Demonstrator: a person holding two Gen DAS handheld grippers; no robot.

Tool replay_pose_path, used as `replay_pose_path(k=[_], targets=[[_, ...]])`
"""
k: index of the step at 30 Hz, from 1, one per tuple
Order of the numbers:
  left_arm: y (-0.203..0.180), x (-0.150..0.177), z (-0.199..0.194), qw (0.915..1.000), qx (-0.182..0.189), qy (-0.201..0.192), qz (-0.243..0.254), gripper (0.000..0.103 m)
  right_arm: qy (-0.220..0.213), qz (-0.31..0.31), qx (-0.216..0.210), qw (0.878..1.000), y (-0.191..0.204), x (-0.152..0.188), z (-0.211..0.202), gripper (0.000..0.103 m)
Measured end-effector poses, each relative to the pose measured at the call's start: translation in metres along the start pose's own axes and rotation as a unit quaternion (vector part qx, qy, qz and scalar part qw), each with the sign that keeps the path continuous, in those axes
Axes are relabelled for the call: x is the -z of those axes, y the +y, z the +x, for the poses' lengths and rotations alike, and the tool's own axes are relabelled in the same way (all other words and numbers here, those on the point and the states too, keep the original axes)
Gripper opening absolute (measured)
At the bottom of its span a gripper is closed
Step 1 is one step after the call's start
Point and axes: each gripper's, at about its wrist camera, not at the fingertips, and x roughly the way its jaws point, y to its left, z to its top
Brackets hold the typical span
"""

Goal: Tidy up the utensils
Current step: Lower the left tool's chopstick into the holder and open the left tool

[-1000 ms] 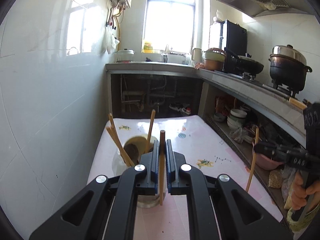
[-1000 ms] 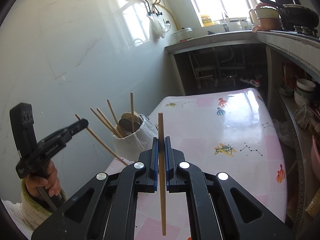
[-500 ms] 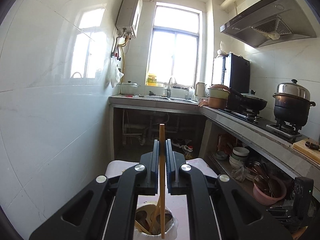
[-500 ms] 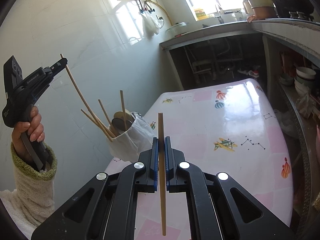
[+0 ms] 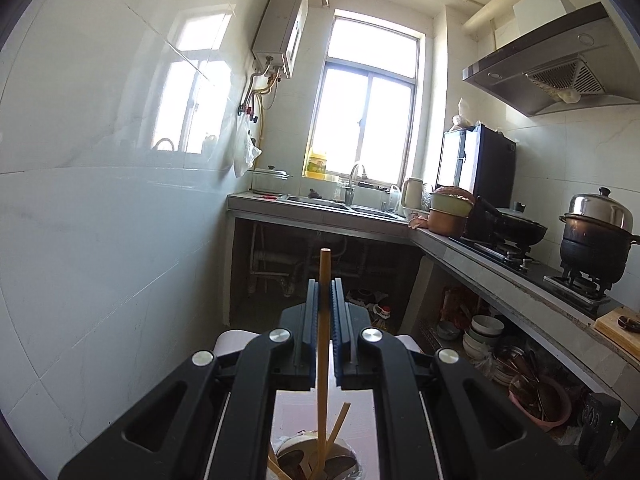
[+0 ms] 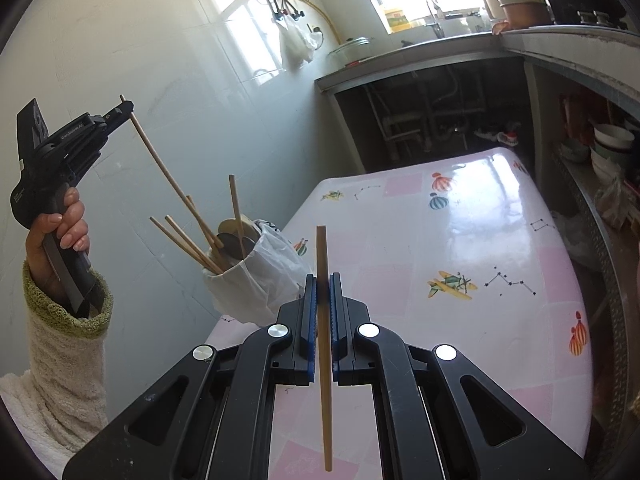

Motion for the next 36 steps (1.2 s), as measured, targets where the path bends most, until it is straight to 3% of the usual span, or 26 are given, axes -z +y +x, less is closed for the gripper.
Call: replay_pose_path(k=[5,16,22,30,36], targets=[[-0.001,0.004,0.005,0.9999,-0.008,0.0,0.011,0.005,0.0,0.0,0.0,1.0,0.0,0.0,0.002,0.004],[0.011,0.052,0.034,0.9982,-0.01,0.058,-0.009,0.005,0.004,-0.005,0.001,1.0,0.001,0.002,0.001,0.004],[0.01,0.088,0.04,0.9951,0.009,0.098,-0.01,0.005,0.006,-0.005,0.002,1.0,0.001,0.004,-0.001,0.004],[-0.009,0.113,0.035,0.9921,-0.003,0.113,0.056,0.005,0.002,-0.008,0.002,1.0,0.005,0.002,-0.005,0.004],[-0.011,0.119,0.031,0.9882,-0.008,0.139,0.062,0.006,-0.002,-0.013,0.004,1.0,0.01,0.003,-0.01,0.004]])
